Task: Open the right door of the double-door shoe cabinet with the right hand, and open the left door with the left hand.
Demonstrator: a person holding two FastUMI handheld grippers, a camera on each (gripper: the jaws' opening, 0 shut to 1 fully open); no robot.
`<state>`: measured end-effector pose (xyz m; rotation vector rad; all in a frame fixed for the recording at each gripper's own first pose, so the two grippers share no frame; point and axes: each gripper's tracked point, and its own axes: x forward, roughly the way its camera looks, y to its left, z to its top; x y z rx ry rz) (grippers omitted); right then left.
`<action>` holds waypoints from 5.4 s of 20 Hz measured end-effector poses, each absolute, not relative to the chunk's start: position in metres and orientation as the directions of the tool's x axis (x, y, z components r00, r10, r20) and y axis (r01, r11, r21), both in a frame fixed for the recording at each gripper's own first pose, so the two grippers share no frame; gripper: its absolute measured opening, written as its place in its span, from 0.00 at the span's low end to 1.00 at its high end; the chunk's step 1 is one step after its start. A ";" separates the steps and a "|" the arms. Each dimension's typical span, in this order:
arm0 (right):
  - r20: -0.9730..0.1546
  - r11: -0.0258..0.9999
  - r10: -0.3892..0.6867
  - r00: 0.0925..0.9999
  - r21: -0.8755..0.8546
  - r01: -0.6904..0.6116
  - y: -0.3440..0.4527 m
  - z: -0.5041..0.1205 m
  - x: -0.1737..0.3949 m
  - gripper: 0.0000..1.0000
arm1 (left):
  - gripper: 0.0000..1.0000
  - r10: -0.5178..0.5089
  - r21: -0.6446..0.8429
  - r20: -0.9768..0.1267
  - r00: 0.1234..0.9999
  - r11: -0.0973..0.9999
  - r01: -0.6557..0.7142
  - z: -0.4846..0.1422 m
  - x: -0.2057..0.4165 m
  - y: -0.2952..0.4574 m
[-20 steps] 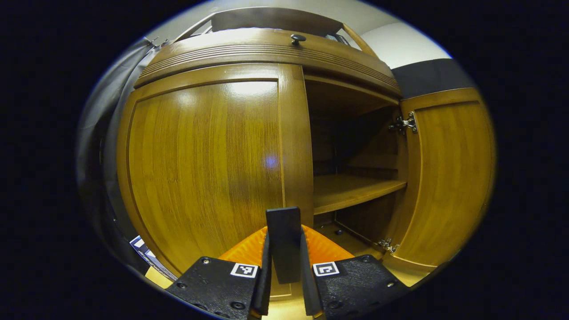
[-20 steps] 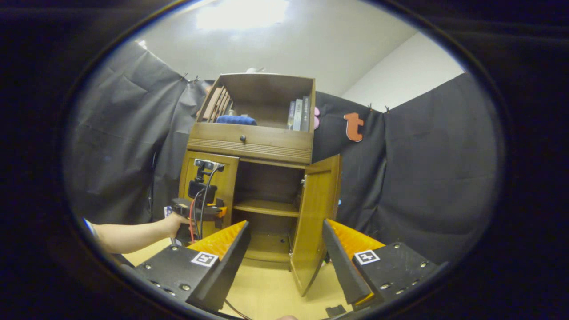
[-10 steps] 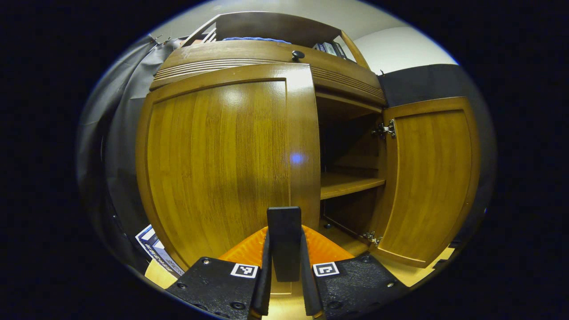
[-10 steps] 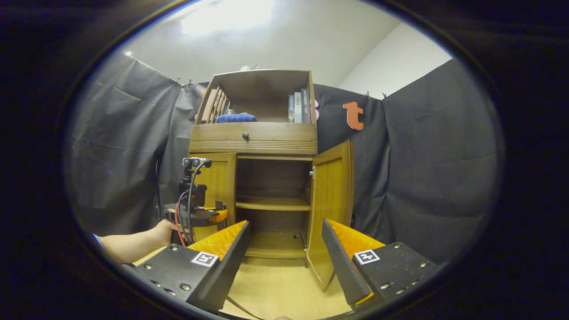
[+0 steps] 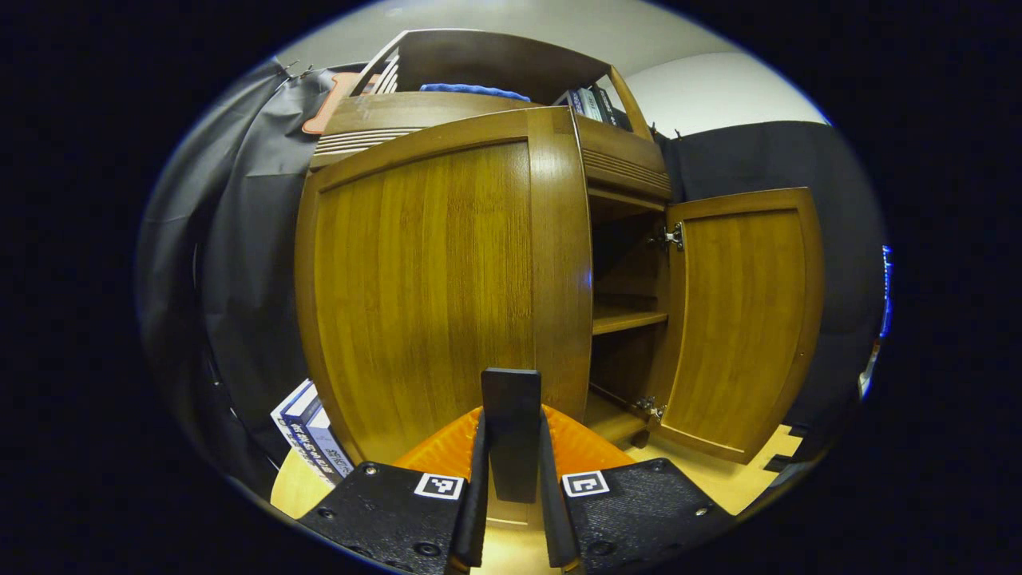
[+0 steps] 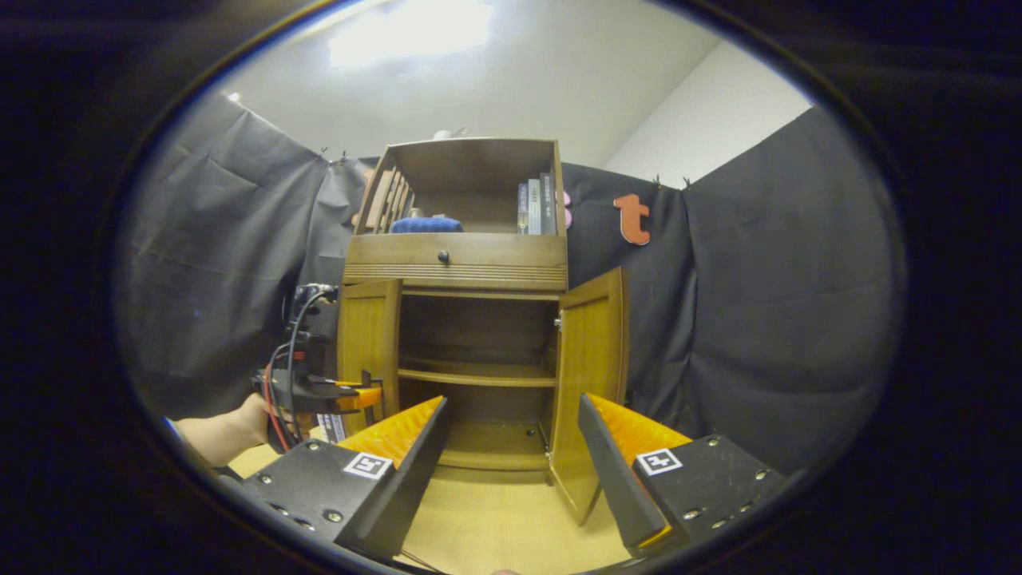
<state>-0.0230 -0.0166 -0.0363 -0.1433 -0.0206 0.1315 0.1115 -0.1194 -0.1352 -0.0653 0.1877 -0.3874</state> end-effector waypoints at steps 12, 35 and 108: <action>0.028 0.982 0.130 0.991 -0.145 -0.125 -0.011 -0.036 -0.022 0.94 | 0.31 -0.362 -0.089 -0.170 0.916 0.932 0.352 -0.130 0.071 -0.069; 0.002 0.983 0.134 0.991 -0.129 -0.133 -0.007 -0.052 -0.025 0.96 | 0.09 -0.154 -0.021 -0.175 0.973 0.988 0.153 -0.128 0.036 0.041; -0.091 1.000 0.007 0.996 0.020 -0.006 -0.032 -0.112 -0.020 0.93 | 0.92 -0.081 -0.149 0.038 0.996 0.985 0.086 -0.035 -0.041 -0.011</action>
